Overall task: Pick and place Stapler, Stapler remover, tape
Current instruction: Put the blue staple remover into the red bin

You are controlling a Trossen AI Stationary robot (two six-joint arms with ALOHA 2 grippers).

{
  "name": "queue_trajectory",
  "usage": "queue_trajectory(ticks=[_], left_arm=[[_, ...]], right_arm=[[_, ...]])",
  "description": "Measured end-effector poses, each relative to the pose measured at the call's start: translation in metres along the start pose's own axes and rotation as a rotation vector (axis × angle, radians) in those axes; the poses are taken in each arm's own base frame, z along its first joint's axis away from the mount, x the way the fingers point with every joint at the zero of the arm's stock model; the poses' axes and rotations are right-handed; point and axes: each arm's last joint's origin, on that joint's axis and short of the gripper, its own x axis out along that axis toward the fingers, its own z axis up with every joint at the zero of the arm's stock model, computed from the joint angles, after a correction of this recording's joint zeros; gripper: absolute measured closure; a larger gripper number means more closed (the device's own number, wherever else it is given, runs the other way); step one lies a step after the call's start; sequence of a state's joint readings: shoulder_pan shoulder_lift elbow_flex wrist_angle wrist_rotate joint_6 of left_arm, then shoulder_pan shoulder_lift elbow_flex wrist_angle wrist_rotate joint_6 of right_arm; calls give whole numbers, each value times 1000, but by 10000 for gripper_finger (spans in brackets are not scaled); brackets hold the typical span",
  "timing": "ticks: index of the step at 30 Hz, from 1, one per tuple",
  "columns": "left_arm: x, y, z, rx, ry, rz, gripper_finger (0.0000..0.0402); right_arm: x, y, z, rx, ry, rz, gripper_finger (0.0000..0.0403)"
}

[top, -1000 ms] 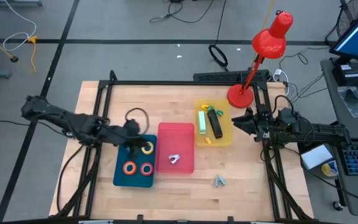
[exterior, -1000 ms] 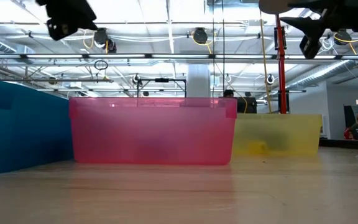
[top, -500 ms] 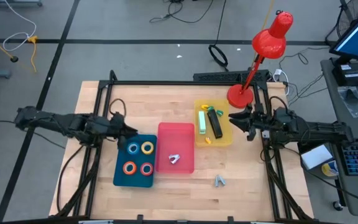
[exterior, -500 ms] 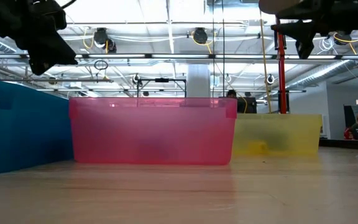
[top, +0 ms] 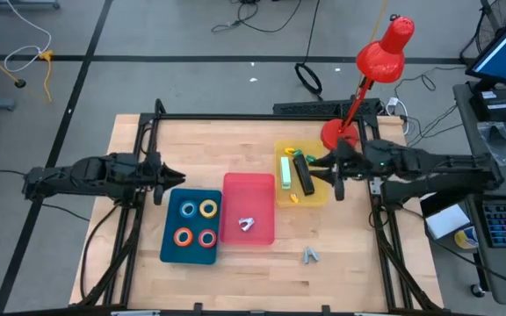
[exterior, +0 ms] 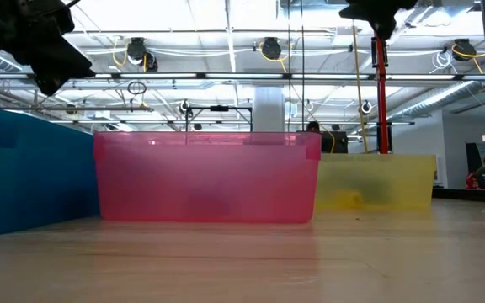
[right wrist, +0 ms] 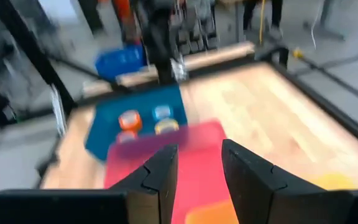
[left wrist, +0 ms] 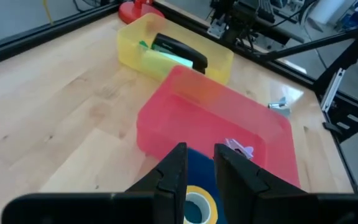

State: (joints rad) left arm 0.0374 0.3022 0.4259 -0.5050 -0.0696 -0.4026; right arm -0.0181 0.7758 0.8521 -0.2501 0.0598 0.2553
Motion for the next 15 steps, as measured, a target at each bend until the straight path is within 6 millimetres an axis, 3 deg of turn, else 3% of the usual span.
queue_trajectory(ticks=[6, 15], left_arm=[[1, 0, -2, 3, -28, -6, 321], [25, 5, -34, -27, -39, -72, 321]], right_arm=[[14, 26, 13, -81, 238, -52, 287], [24, 68, 7, -94, 426, -42, 287]])
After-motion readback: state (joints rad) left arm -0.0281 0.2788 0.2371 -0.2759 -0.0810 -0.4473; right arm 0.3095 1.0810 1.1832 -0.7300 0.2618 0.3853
